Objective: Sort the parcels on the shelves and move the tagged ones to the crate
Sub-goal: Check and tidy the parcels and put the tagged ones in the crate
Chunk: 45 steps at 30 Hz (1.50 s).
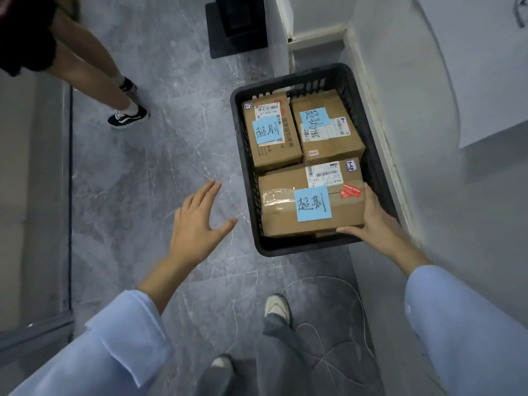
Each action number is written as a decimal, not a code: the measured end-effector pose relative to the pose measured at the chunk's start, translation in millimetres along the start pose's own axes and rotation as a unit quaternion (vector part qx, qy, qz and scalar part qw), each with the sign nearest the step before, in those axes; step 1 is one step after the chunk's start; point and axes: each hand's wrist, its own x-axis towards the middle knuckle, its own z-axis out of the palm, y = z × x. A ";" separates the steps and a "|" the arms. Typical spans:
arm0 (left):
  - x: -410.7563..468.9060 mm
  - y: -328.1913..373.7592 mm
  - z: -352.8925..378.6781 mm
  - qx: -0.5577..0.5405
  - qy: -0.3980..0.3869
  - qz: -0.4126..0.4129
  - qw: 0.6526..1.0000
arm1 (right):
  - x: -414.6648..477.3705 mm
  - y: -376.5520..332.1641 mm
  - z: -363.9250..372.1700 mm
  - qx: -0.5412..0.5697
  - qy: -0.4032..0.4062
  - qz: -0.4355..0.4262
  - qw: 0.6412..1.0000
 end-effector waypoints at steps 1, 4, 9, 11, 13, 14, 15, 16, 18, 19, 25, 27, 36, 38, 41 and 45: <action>-0.8 0.0 1.5 -0.001 0.000 0.001 1.000 | 4.4 -1.2 4.3 -0.019 -0.014 -0.006 1.000; -3.0 -2.5 3.6 0.002 -0.004 0.003 1.000 | 12.2 2.2 17.2 -0.063 -0.062 0.022 0.996; -5.2 -8.3 -0.4 0.004 -0.005 0.000 1.000 | 7.8 9.8 29.2 -0.059 -0.091 0.071 0.992; -6.1 -8.8 -5.1 0.000 -0.002 -0.005 1.000 | 5.8 6.5 26.0 -0.065 -0.080 0.072 0.992; -7.4 -7.7 -11.7 -0.003 0.000 -0.013 1.000 | 5.7 -1.9 19.2 -0.059 -0.073 0.065 0.993; -8.0 -6.6 -16.0 -0.003 -0.001 -0.018 1.000 | 6.5 -8.5 14.7 -0.055 -0.070 0.057 0.994; -8.9 -5.5 -21.3 -0.002 0.000 -0.020 1.000 | 7.7 -17.0 9.8 -0.055 -0.067 0.047 0.995; -9.9 -4.6 -27.4 0.001 0.002 -0.020 1.000 | 9.6 -27.0 4.7 -0.065 -0.063 0.033 0.995; -12.1 -3.1 -41.7 0.011 0.011 -0.019 1.000 | 15.0 -52.6 -5.8 -0.115 -0.050 0.000 0.992; -13.0 -2.8 -49.9 0.015 0.018 -0.021 1.000 | 17.3 -68.3 -11.4 -0.141 -0.043 -0.011 0.989; -29.2 -11.6 -106.0 0.038 0.064 -0.042 0.996 | 10.6 -186.9 -31.1 -0.227 -0.019 -0.123 0.966; -41.0 -20.1 -126.0 0.037 0.079 -0.056 0.995 | 3.6 -230.3 -30.7 -0.240 -0.014 -0.162 0.957; -143.7 -106.3 -216.1 0.026 0.160 -0.183 0.970 | -43.0 -428.0 16.3 -0.322 -0.052 -0.321 0.889; -179.3 -132.0 -240.0 0.025 0.187 -0.224 0.956 | -61.4 -476.8 37.6 -0.337 -0.055 -0.366 0.866; -243.2 -168.8 -275.8 0.038 0.225 -0.280 0.932 | -100.7 -548.4 77.4 -0.351 -0.062 -0.440 0.824; -346.9 -213.1 -317.2 0.047 0.278 -0.352 0.892 | -174.3 -638.2 138.4 -0.363 -0.074 -0.537 0.758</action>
